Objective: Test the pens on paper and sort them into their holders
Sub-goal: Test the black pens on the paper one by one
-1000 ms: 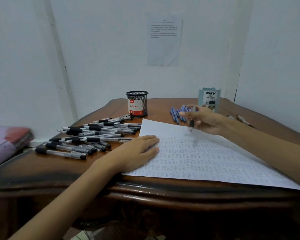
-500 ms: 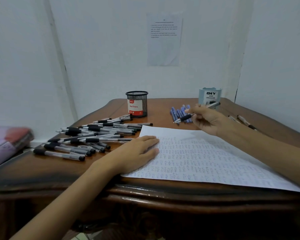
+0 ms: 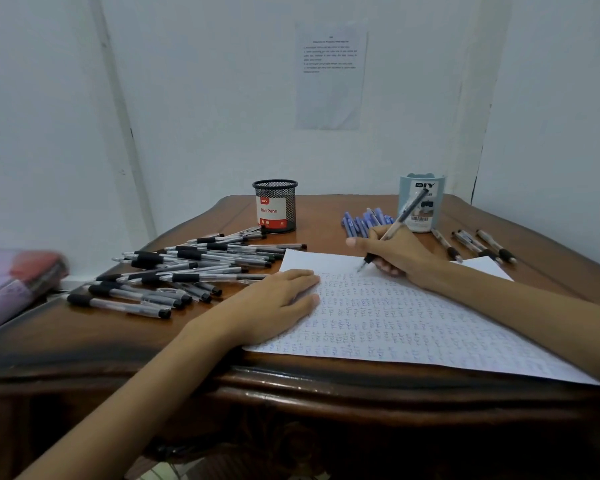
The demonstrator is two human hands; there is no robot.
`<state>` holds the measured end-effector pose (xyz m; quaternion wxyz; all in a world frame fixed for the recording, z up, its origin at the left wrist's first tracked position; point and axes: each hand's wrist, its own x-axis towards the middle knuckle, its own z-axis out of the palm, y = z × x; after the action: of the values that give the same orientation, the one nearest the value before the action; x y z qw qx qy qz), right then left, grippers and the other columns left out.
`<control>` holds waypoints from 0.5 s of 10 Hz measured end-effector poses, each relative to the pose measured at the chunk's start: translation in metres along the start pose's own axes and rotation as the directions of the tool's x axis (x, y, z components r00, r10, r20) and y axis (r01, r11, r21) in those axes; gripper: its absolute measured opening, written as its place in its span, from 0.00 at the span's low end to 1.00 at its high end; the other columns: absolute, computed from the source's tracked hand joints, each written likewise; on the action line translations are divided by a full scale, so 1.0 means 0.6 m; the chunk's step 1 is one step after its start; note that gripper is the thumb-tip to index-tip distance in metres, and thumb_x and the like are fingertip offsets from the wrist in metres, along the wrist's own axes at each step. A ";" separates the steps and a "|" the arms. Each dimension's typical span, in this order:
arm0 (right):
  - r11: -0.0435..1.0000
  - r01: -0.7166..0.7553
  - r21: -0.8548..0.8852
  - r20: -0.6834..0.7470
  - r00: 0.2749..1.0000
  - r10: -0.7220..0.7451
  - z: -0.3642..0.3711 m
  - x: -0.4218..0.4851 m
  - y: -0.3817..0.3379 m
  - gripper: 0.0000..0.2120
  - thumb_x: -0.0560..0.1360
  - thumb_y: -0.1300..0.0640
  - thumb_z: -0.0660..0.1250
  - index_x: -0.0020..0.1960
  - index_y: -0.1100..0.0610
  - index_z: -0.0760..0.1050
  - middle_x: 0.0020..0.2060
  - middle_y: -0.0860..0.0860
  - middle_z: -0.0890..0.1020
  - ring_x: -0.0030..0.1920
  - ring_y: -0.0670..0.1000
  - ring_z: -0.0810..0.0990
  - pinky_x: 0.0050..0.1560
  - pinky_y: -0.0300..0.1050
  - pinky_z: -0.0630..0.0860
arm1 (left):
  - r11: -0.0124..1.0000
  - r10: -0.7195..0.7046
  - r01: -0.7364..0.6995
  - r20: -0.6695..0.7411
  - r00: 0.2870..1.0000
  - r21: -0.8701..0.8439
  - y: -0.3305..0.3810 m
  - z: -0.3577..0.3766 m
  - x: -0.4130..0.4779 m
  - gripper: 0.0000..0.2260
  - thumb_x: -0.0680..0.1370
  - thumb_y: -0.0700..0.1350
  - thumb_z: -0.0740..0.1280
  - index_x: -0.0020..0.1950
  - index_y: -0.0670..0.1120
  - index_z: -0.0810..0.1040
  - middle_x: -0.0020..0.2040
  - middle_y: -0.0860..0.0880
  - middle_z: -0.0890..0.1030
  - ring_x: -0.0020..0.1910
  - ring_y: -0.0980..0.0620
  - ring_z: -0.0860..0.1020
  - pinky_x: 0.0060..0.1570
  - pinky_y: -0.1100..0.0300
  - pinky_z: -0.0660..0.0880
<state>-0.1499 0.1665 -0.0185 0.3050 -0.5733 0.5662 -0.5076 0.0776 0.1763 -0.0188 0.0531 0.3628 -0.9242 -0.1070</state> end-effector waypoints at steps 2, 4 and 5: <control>0.998 0.035 -0.046 -0.005 0.999 -0.035 0.000 0.008 0.011 0.20 0.74 0.60 0.70 0.27 0.56 0.63 0.17 0.49 0.69 0.17 0.44 0.65 0.18 0.34 0.62 | 1.000 -0.006 0.006 0.007 1.000 0.012 0.001 -0.001 0.001 0.23 0.82 0.55 0.50 0.76 0.53 0.54 0.76 0.56 0.55 0.73 0.57 0.56 0.67 0.64 0.52; 0.998 0.030 -0.057 0.002 1.000 -0.030 0.002 0.009 0.010 0.22 0.74 0.66 0.66 0.27 0.56 0.60 0.16 0.48 0.66 0.16 0.44 0.63 0.18 0.33 0.60 | 1.000 -0.002 0.002 0.003 1.000 0.009 0.001 0.001 0.001 0.23 0.82 0.55 0.50 0.76 0.53 0.54 0.76 0.55 0.55 0.73 0.57 0.56 0.68 0.63 0.52; 0.999 0.017 -0.039 -0.042 0.999 -0.018 0.001 0.014 0.011 0.22 0.73 0.70 0.63 0.27 0.56 0.59 0.16 0.47 0.64 0.16 0.44 0.62 0.17 0.33 0.59 | 1.000 0.002 -0.002 0.003 1.000 0.011 0.001 0.001 0.000 0.23 0.82 0.54 0.50 0.76 0.52 0.54 0.76 0.55 0.55 0.73 0.57 0.56 0.69 0.63 0.51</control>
<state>-0.1527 0.1572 -0.0231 0.2774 -0.5733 0.5772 -0.5110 0.0770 0.1768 -0.0194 0.0500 0.3620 -0.9252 -0.1026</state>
